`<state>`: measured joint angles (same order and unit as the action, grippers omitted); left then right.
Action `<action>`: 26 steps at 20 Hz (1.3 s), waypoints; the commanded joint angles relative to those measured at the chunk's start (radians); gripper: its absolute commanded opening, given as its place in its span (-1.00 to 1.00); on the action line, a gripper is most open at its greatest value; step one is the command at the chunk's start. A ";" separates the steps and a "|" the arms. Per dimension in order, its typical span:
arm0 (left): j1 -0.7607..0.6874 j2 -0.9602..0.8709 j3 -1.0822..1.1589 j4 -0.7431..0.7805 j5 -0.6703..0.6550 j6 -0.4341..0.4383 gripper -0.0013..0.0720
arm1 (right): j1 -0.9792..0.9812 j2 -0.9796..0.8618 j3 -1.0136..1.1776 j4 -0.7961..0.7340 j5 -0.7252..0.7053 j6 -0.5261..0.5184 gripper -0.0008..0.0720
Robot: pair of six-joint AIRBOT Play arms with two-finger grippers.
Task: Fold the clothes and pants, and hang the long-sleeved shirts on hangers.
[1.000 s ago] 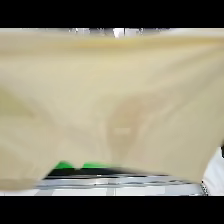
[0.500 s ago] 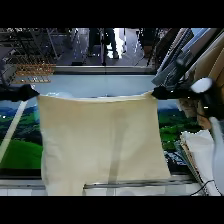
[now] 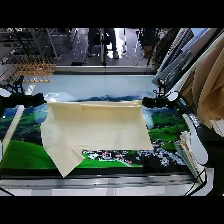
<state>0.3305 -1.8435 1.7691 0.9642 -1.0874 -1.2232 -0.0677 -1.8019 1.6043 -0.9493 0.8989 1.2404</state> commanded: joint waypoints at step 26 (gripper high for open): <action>0.112 0.394 -0.971 -0.008 -0.114 0.104 -0.11 | -0.277 0.135 -0.606 0.114 0.463 -0.301 -0.06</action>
<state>0.4419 -1.4631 0.8528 1.0332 -1.2789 -1.1652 -0.3653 -1.6421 1.0107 -0.8837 1.3663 1.0004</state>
